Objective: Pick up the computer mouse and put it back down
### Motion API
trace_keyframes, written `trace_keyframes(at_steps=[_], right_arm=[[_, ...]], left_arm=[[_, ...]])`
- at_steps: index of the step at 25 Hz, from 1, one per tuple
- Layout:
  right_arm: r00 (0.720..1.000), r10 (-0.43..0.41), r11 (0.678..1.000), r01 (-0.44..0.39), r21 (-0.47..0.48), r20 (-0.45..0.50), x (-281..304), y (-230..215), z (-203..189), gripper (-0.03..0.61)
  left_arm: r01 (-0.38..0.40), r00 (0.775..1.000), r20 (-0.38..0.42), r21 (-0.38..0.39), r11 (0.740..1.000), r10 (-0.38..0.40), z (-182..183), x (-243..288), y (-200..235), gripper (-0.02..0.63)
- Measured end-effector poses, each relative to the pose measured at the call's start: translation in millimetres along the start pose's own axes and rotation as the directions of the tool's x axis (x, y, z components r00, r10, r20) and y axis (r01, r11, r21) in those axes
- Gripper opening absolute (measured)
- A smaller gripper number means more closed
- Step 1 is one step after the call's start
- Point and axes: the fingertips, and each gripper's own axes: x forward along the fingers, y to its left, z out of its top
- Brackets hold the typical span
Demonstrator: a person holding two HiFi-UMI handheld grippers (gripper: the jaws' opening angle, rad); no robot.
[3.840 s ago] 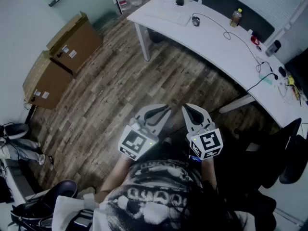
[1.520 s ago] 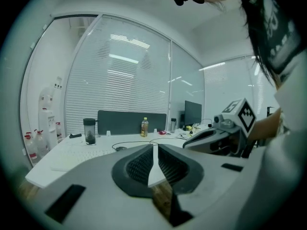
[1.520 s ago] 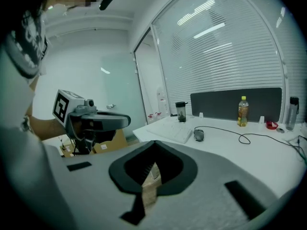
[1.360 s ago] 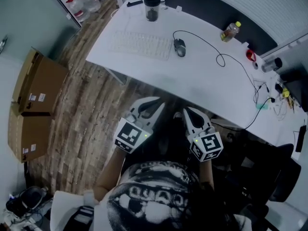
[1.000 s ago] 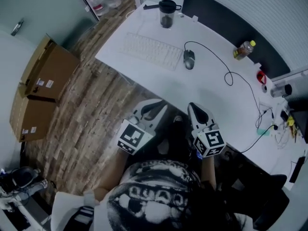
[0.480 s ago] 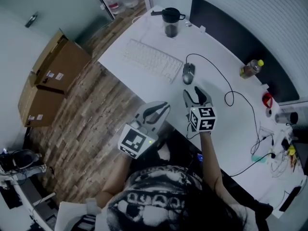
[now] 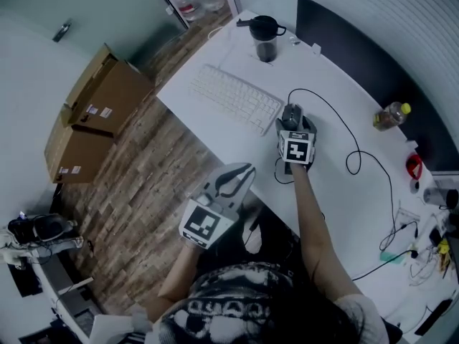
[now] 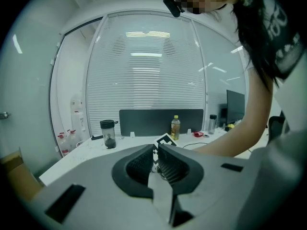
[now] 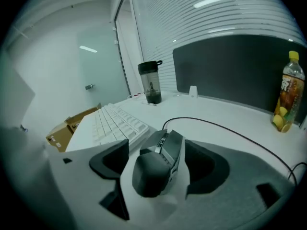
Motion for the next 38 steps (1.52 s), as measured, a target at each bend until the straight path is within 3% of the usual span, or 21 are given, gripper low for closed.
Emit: trace_keyframes(at_steps=[6,12,20,23,29,38], right_arm=[[0.995,-0.061,0.998,0.059,-0.029,-0.077,17.7,-2.1,-5.3,0.352],[0.991,-0.101,0.993,0.095,-0.070,-0.090,22.8,-5.5,-10.5,0.348],[0.994,-0.075,0.993,0.067,-0.102,-0.078,18.6,-1.1,-11.3,0.325],[0.995,-0.064,0.991,0.055,-0.118,-0.072,16.1,1.5,-14.2,0.324],[0.995,-0.089,0.995,0.087,-0.053,-0.040,-9.0,-0.5,-18.8,0.321],[0.989,-0.078,0.994,0.087,-0.067,0.121,-97.6,25.5,28.3,0.319]], left_arm=[[0.011,1.000,-0.026,0.012,1.000,-0.010,-14.2,2.2,-8.1,0.028],[0.006,0.999,-0.037,0.014,1.000,-0.005,-20.5,-3.3,-11.9,0.028],[-0.027,0.999,-0.046,-0.020,0.999,0.026,-23.0,-20.3,-10.8,0.028],[0.007,1.000,-0.023,0.004,1.000,-0.007,-31.1,-22.7,-11.7,0.028],[0.089,0.996,0.007,0.055,0.995,-0.089,-21.5,-35.2,7.7,0.028],[0.217,0.975,0.024,0.080,0.973,-0.220,-31.2,-45.9,41.3,0.028]])
